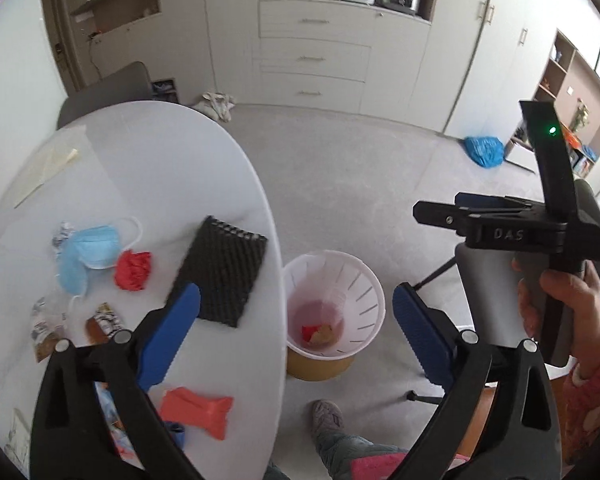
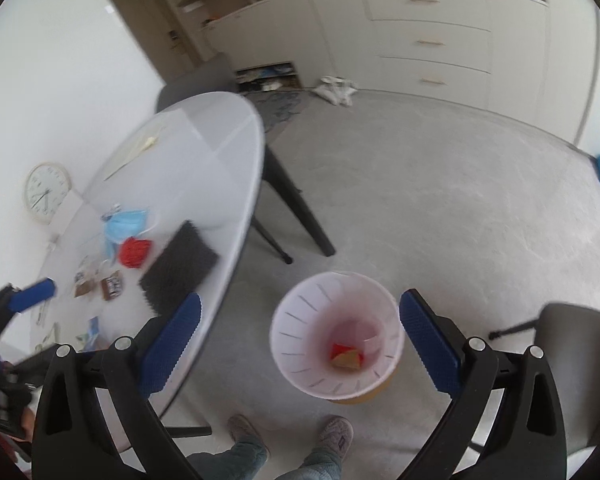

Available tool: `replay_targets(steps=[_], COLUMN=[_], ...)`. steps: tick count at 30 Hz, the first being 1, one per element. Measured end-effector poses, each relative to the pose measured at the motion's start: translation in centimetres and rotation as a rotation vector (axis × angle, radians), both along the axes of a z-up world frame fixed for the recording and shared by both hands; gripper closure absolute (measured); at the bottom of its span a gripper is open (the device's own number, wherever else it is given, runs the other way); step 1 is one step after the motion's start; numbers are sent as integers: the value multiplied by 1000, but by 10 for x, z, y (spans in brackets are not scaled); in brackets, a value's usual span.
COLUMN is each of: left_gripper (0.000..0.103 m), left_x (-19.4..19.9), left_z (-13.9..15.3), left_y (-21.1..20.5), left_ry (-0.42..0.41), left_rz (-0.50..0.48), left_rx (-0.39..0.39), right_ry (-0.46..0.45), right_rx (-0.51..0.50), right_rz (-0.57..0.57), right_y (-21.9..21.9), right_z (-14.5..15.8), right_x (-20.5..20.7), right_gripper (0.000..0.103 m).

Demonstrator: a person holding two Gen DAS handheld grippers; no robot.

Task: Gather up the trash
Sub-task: 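Move both empty tools back over the table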

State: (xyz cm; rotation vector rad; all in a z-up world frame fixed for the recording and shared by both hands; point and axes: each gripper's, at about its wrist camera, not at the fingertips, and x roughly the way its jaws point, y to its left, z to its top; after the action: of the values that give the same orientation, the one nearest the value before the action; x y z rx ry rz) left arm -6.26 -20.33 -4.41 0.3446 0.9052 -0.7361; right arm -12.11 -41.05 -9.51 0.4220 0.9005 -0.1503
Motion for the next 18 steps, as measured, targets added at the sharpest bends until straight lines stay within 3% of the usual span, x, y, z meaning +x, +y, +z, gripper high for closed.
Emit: replay_targets(steps=[4, 9, 14, 18], left_gripper=[8, 8, 8, 8], left_x=[-1, 2, 11, 19], left_z=[23, 31, 30, 28], left_y=[46, 100, 148, 180], left_ry=[-65, -90, -93, -98], left_rz=[103, 213, 319, 348], left_rx=[7, 33, 47, 56], right_ry=[-2, 65, 137, 183], right_rx=[1, -18, 64, 15], right_rz=[142, 263, 212, 142], right_y=[43, 92, 111, 122], right_z=[-1, -24, -54, -73], right_x=[40, 94, 133, 155], right_gripper=[4, 4, 4, 9])
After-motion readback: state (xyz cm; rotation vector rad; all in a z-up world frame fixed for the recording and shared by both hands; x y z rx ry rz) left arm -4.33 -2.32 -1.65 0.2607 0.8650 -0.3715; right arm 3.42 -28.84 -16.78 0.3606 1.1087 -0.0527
